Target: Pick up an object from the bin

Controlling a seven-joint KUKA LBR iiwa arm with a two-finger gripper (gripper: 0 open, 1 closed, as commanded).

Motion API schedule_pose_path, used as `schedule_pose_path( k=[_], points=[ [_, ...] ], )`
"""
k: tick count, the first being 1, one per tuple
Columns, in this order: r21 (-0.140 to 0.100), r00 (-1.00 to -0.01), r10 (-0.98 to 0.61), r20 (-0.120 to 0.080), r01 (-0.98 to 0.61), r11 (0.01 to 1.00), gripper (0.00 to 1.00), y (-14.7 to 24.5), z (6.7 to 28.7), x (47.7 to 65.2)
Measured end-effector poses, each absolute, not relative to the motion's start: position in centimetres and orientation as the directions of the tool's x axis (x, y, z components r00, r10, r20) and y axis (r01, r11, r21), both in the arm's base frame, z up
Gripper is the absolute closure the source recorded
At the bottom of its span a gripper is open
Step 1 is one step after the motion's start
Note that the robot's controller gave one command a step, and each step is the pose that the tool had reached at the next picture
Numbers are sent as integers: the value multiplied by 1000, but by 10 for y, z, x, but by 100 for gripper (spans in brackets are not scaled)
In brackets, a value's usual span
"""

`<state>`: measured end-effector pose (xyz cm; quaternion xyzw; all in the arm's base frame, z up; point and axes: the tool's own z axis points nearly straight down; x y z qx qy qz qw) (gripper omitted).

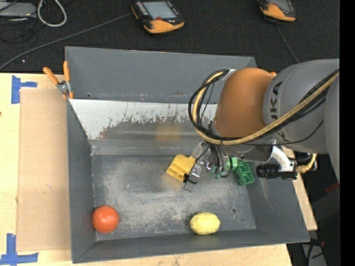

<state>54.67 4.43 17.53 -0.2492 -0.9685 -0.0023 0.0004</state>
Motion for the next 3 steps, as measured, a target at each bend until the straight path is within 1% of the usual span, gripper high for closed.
schedule_pose_path(
  k=[1,2,3],
  points=[
    [6,-852,524,-3,524,852,0,29,197,544],
    [7,-779,627,-3,627,779,0,45,204,564],
    [0,-709,705,2,705,709,0,47,171,564]
  ],
)
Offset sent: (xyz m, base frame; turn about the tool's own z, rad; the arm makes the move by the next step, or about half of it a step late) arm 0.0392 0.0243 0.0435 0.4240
